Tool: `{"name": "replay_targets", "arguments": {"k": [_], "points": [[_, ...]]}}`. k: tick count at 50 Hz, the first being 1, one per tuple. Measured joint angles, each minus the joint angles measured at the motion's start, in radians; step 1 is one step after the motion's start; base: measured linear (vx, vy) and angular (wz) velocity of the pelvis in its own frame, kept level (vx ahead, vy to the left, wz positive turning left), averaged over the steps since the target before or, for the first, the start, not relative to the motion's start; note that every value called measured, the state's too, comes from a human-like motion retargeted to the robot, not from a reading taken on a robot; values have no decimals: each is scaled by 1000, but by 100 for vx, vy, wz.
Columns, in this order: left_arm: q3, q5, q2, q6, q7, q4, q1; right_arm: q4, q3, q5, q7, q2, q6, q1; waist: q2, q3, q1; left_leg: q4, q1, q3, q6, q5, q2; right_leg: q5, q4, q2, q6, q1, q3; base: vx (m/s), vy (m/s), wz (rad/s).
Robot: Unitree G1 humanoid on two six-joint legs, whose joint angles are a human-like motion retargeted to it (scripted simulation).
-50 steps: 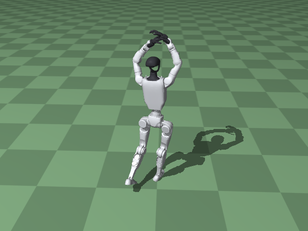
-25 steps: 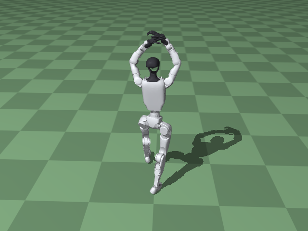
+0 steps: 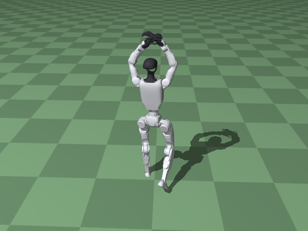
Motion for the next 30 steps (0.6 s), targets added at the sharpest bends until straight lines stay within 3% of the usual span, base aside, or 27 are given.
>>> {"name": "replay_targets", "arguments": {"k": [4, 7, 11, 15, 19, 25, 30], "points": [[0, 5, -2, 7, -4, 2, 2, 1, -1, 36, 1, -1, 11, 8, 8, 22, -51, 23, 37, -72, -2, -42, -24, -106, -152, 18, -10, -79, -64, 37, 14, 97], [0, 20, -4, 3, 3, 9, 7, 6, 1, 62, 4, 2, 13, 16, 0, 41, -86, 40, 63, -127, -4, -73, -54, -115, -387, 20, 8, -106, -101, 36, 9, 102], [0, 41, -3, -21, 9, 15, 17, 14, 1, 79, 10, 7, 10, 28, -31, 70, -133, 55, 113, -201, -6, -111, -112, 20, -750, 13, 80, -114, -117, 36, 1, 102], [0, 74, 0, -43, -4, 19, 19, 13, 1, 72, 14, 7, 13, 26, -46, 110, -137, 53, 168, -245, -6, -135, -114, 234, -991, 107, 88, -173, -96, 30, -30, 54], [0, 82, 7, -66, -19, 9, 3, 24, 1, 39, 22, 4, -1, 4, -38, 125, -118, 58, 214, -271, -6, -162, -106, 234, -1000, 142, 88, -277, -114, 36, -15, 31], [0, 82, 10, -87, -17, 7, -46, 35, -2, 11, 14, 7, -34, -49, -58, 99, -89, 59, 245, -270, -6, -197, -132, 231, -1000, 87, 88, -346, -245, 44, 0, 14], [0, 71, -2, -74, -13, 15, -70, 28, -1, 3, 15, -3, -25, -69, -45, 64, -152, 95, 277, -355, -6, -226, -88, 182, -1000, 72, 88, -236, -279, 61, -15, 88]]}}
